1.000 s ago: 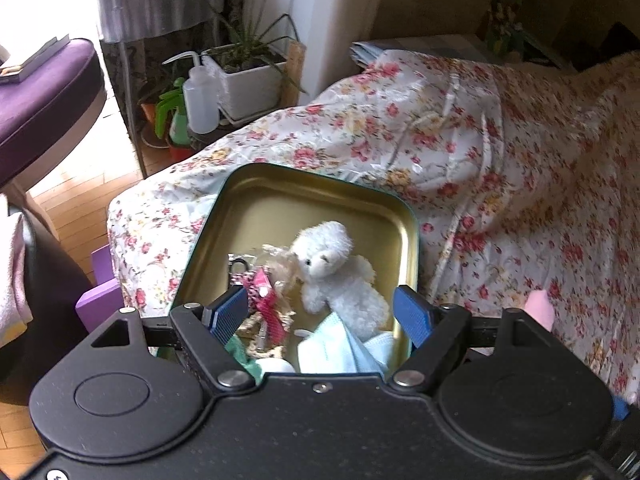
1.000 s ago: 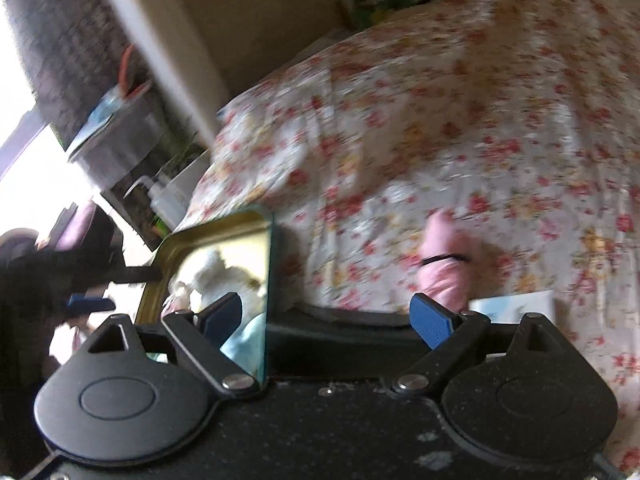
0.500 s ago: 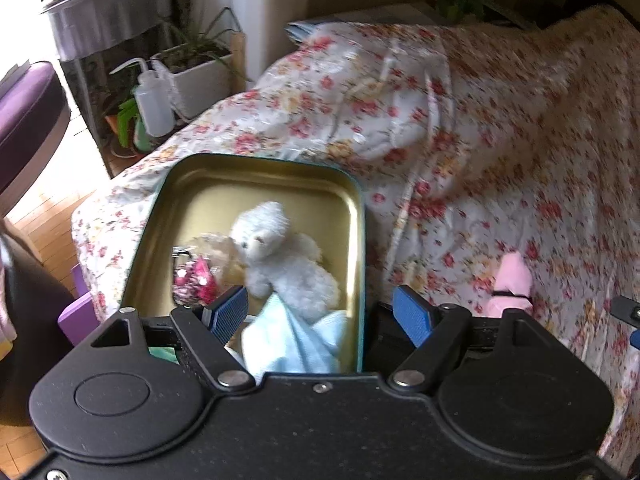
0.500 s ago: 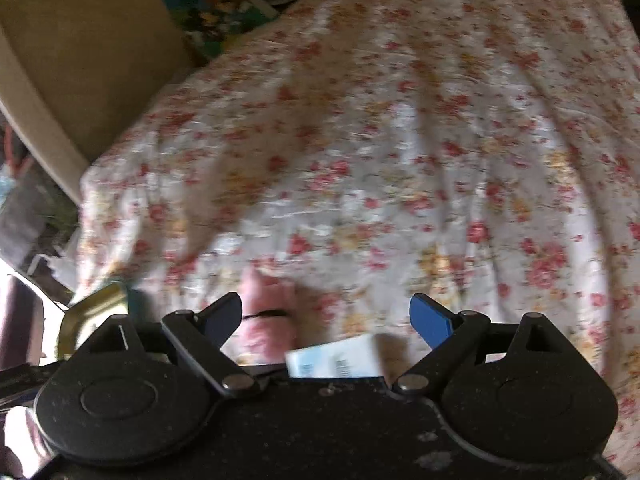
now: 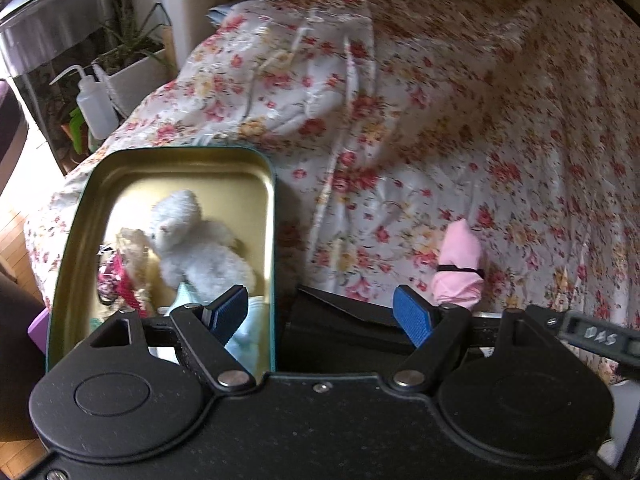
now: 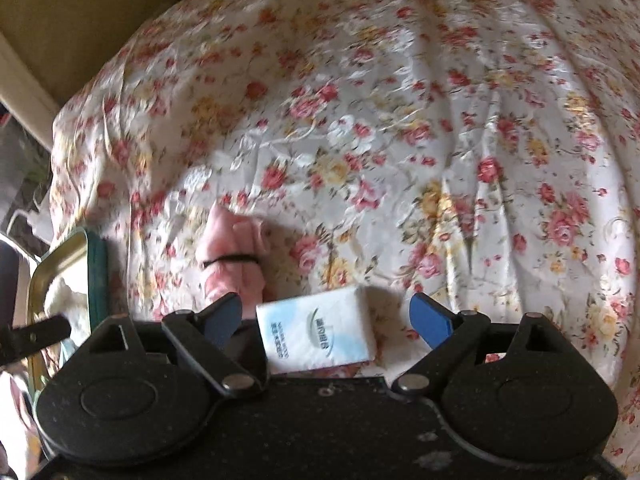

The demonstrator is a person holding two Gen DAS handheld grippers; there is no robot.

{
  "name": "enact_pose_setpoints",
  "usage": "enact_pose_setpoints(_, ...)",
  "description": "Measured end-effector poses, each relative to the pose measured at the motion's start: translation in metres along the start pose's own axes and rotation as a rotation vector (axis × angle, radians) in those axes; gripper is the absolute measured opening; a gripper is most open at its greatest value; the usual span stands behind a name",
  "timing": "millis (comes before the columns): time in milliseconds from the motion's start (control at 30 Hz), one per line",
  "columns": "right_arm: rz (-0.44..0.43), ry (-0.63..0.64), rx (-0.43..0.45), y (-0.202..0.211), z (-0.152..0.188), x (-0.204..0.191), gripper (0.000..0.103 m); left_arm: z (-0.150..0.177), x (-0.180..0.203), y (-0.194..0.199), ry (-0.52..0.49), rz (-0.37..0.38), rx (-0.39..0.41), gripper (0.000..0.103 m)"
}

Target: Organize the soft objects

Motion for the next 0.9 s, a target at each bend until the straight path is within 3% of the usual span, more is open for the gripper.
enact_pose_setpoints(400,0.014,0.012,-0.097,-0.034,0.014,-0.002,0.091,0.0,0.005,-0.008,0.006,-0.012,-0.007,0.075)
enact_pose_setpoints(900,0.043,-0.013,-0.124,-0.053,0.018,-0.006,0.091,0.002,0.009,-0.01,-0.004,-0.004,-0.013,0.075)
Point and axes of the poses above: each gripper's, at about its wrist camera, not at the fingertips, and y roughly against the way its jaws point, x to its right, z to its underside, the point moved 7 cm from there along -y, roughly the way its jaws point, and after that the axes turned 8 degrees about y, right-handed, at the moved point
